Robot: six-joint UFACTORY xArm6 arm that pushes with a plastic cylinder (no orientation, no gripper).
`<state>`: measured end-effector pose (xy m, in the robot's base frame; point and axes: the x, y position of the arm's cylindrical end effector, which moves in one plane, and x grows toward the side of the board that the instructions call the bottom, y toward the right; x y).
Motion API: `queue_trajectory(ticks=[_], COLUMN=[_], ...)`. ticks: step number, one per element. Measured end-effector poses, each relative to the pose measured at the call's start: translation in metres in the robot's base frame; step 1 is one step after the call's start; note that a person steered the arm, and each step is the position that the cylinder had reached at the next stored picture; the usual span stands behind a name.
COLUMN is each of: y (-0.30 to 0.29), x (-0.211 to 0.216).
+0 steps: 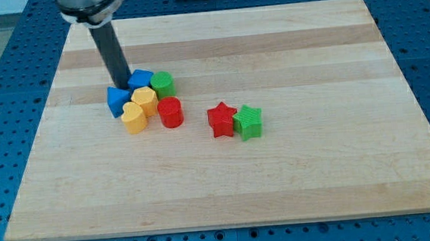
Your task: Push the green star and red star towards the group of blocks
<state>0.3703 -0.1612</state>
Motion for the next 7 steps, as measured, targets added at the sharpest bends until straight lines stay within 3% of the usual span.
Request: queue_trajectory(ticks=[3, 5, 6, 7], y=[-0.001, -0.083, -0.120, -0.131], x=[0.003, -0.011, 0.003, 0.113])
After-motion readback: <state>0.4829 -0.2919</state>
